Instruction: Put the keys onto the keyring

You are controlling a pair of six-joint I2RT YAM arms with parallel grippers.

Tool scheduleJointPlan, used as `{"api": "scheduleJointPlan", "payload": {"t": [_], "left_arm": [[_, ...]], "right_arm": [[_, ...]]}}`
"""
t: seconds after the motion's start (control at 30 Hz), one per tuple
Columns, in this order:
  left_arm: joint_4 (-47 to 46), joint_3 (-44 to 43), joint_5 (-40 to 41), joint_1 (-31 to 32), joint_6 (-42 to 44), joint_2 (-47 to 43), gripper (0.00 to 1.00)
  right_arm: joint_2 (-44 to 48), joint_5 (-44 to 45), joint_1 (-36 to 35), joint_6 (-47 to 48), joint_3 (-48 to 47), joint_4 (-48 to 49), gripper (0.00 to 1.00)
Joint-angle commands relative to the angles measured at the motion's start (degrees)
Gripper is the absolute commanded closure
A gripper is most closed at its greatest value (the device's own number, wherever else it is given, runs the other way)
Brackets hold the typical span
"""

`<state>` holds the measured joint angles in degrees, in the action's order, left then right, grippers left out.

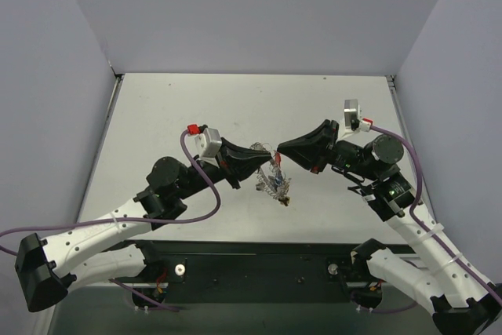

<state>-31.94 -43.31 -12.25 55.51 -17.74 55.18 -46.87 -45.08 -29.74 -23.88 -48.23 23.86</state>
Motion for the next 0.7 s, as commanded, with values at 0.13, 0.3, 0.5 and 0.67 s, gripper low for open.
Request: {"api": "scheduleJointPlan", "payload": {"t": [0.13,0.3,0.5,0.67], "left_arm": [[-9.1,-3.2,0.1,0.2,-1.3,-0.2,1.0],[-9.4,-3.7,-0.1,0.2,-1.5,0.1,1.0],[-9.4,-3.9,-0.6,0.3,-1.6,0.4,1.0],[-9.5,-4.2,-0.8,0.2,-1.8,0.6,1.0]], "right_arm": [[0.7,4.0,-0.6,5.7,-1.3,-3.2,1.0],[0.8,7.1,-1.2,7.9,-1.2,-5.7,1.0],[0.8,10.4,-2.3,10.4,-1.3,-8.0,1.0],[1.0,12.1,-3.0,11.0,-1.2,-8.7,1.0]]}}
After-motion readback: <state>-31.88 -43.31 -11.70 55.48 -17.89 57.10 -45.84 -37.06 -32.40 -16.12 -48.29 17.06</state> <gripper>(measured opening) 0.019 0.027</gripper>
